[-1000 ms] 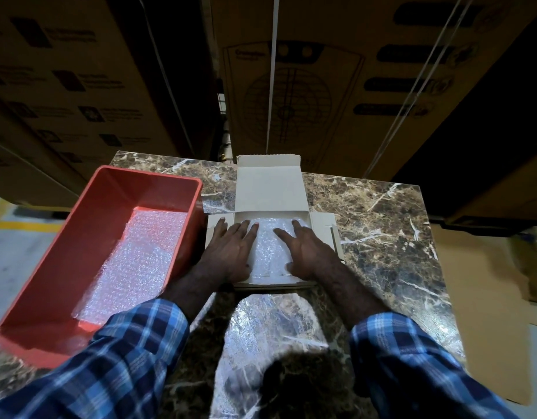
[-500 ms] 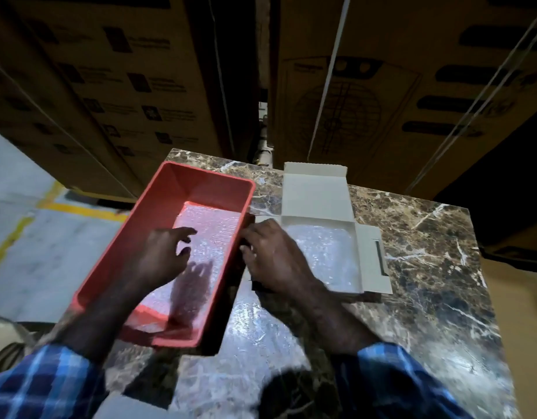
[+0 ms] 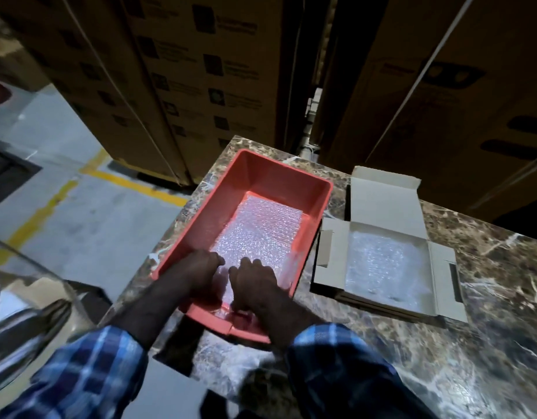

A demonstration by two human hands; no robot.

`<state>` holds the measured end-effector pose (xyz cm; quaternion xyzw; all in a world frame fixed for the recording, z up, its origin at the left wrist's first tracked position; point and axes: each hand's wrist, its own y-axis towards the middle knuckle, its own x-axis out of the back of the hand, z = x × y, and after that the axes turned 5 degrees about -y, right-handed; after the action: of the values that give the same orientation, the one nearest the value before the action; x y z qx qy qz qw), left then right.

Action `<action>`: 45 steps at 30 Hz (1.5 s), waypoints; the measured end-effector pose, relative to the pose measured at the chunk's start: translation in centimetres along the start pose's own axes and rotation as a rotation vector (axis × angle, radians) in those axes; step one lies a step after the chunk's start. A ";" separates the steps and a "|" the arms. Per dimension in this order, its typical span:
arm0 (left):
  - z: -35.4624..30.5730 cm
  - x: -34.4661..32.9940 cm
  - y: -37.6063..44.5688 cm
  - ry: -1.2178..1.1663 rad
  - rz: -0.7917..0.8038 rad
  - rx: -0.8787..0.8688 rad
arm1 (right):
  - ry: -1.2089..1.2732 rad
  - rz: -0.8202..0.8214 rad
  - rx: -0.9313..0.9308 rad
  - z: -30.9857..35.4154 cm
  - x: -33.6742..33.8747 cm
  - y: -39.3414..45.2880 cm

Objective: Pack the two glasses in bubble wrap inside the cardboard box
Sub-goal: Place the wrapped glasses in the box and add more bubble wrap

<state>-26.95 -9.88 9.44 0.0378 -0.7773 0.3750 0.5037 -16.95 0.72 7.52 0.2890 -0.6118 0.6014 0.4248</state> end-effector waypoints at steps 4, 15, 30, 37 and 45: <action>0.5 -1.2 0.8 0.014 -0.031 -0.031 | 0.002 -0.092 -0.018 0.0 -1.2 0.4; 0.4 -0.8 1.7 -0.015 0.038 -0.089 | -0.019 -0.084 -0.027 -0.6 -1.6 0.6; 0.6 0.5 1.3 -0.237 -0.231 -0.112 | 0.451 -0.171 -0.150 -3.7 4.2 -0.2; -1.1 6.1 -0.2 -0.439 -0.511 -0.186 | 0.689 -0.528 -0.119 -7.5 8.5 -3.9; -8.1 11.8 -3.2 -0.510 -0.798 -0.346 | 0.628 -0.662 -0.020 -11.5 9.3 -11.9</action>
<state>-25.18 -3.40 22.50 0.3384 -0.8515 -0.0021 0.4006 -9.04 12.12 20.47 0.2684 -0.3338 0.4861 0.7617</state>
